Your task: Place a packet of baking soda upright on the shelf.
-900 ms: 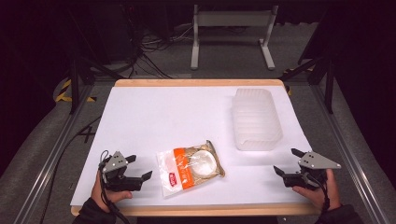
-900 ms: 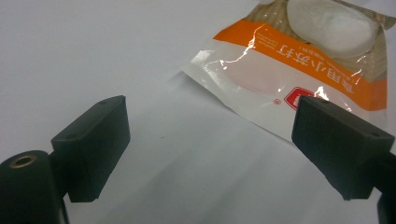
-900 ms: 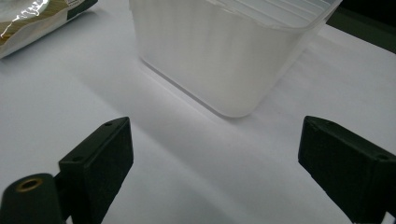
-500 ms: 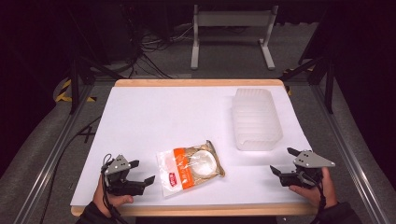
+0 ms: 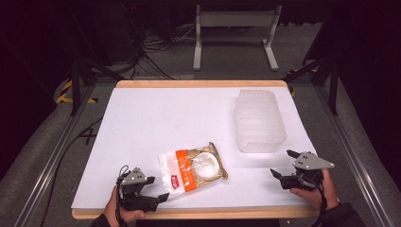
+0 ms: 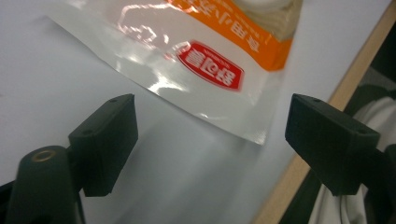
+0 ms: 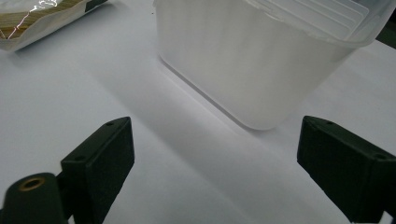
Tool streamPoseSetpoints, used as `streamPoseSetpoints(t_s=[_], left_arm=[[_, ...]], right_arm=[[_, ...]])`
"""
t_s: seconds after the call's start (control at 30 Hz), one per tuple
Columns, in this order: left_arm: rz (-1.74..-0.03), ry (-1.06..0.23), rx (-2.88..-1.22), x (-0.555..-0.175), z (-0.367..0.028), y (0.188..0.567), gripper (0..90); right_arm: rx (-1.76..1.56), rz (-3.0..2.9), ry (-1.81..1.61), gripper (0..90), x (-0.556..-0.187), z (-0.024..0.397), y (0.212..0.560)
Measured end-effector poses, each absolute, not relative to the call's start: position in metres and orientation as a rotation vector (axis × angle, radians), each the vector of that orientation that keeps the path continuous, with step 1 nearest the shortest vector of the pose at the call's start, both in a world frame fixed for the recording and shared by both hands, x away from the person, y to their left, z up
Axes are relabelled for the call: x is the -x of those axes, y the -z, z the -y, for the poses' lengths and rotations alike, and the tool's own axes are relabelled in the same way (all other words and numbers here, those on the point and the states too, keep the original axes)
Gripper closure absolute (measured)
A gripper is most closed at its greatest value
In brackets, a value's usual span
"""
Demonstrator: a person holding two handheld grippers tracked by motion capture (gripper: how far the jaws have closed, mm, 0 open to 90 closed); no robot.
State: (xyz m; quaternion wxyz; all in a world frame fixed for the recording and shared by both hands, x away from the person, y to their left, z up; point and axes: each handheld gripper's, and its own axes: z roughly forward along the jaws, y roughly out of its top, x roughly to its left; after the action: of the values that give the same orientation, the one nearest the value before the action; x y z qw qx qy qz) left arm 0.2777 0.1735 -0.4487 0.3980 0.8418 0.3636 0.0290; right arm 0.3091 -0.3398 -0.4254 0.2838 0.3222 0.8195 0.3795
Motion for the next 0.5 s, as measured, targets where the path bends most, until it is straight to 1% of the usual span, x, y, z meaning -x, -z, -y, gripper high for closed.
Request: streamPoseSetpoints(t_s=[0.03, 0.07, 0.1, 0.13, 0.17, 0.23, 0.27, 0.3, 0.43, 0.5], left_arm=[[-0.910, -0.060, -2.138, -0.2754, -0.1724, 0.4489, 23.3], [-0.906, -0.031, -2.143, -0.2734, -0.1722, 0.4490, 24.1], [-0.906, -0.031, -2.143, -0.2734, -0.1722, 0.4490, 26.2], [-0.916, -0.005, -2.153, -0.2717, -0.1719, 0.4497, 26.2], [-0.916, 0.004, -2.153, -0.2708, -0.1717, 0.4503, 29.4], [-0.916, 0.022, -2.152, -0.2710, -0.1720, 0.4496, 31.0], [-0.907, 0.034, -2.158, -0.2712, -0.1715, 0.4494, 35.4], [-0.904, 0.040, -2.163, -0.2704, -0.1701, 0.4493, 36.9], [-0.892, 0.070, -2.155, -0.2701, -0.1662, 0.4498, 36.7], [-0.918, 0.087, -2.125, -0.2727, -0.1643, 0.4509, 35.8]], right_arm=[[-0.858, -2.199, -1.016, 12.0, -0.3094, 0.3394, 0.4257], [-0.859, -2.202, -1.015, 12.1, -0.3093, 0.3387, 0.4261], [-0.859, -2.202, -1.015, 12.1, -0.3093, 0.3387, 0.4261], [-0.855, -2.206, -1.014, 12.2, -0.3093, 0.3379, 0.4263], [-0.849, -2.211, -1.010, 12.5, -0.3092, 0.3367, 0.4264], [-0.842, -2.214, -1.003, 12.5, -0.3088, 0.3354, 0.4264], [-0.840, -2.215, -1.000, 12.7, -0.3089, 0.3350, 0.4264], [-0.840, -2.218, -0.997, 12.8, -0.3090, 0.3346, 0.4264], [-0.840, -2.221, -0.997, 12.8, -0.3095, 0.3346, 0.4267], [-0.843, -2.223, -0.999, 12.8, -0.3097, 0.3343, 0.4271]])
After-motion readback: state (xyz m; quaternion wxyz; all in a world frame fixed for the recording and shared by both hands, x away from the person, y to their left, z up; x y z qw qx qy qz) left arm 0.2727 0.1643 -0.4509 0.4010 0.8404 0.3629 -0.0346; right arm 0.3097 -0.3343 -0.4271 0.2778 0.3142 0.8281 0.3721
